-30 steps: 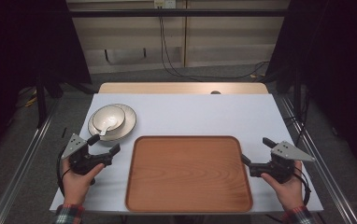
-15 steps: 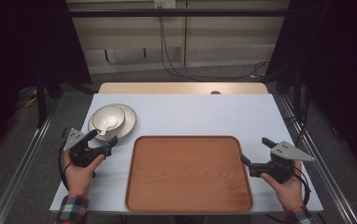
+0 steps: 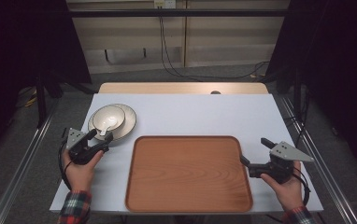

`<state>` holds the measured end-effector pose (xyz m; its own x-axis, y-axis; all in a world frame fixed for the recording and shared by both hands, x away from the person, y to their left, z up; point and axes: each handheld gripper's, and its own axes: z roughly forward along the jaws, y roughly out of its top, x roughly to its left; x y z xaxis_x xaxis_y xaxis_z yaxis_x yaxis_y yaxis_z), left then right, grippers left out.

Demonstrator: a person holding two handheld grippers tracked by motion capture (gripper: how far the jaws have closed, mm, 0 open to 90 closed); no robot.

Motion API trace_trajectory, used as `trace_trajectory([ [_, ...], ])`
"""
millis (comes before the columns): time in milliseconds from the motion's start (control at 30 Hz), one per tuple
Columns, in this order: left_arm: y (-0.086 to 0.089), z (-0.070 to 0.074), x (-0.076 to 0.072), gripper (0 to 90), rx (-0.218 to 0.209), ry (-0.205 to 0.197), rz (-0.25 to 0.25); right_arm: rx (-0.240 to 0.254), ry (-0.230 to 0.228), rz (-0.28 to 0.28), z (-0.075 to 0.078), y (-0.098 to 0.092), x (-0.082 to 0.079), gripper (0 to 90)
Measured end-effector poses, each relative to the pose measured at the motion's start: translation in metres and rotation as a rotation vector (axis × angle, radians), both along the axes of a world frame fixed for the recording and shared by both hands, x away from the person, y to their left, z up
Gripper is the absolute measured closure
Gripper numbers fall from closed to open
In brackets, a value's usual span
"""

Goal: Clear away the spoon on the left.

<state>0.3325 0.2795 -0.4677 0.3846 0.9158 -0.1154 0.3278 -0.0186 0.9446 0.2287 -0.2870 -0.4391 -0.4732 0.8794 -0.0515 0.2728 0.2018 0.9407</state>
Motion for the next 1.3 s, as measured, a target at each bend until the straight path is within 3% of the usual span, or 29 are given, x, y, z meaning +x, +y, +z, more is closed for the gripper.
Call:
trace_trajectory([
  [300, 0.0020, -0.0009, 0.0005, 47.6, 0.000, 0.006, 0.017, 0.002, 0.000, 0.006, 0.0001, 0.0006, -0.0004, 2.3],
  [667, 0.0015, -0.0008, -0.0009, 53.2, 0.023, -0.012, 0.033, -0.003, 0.000, 0.014, 0.0001, 0.0010, -0.0002, 2.2],
  [833, 0.0024, -0.0022, -0.0014, 55.8, -0.024, -0.005, 0.033, -0.003, -0.001, 0.018, 0.0001, 0.0011, -0.0002, 2.2],
  [1000, 0.0009, -0.0006, -0.0030, 60.3, -0.019, -0.015, 0.027, -0.006, -0.004, 0.018, 0.0001, 0.0013, -0.0002, 2.2],
  [1300, 0.0030, -0.0014, -0.0032, 68.0, -0.056, -0.011, 0.032, -0.011, 0.005, 0.025, -0.0001, 0.0017, -0.0003, 2.3],
])
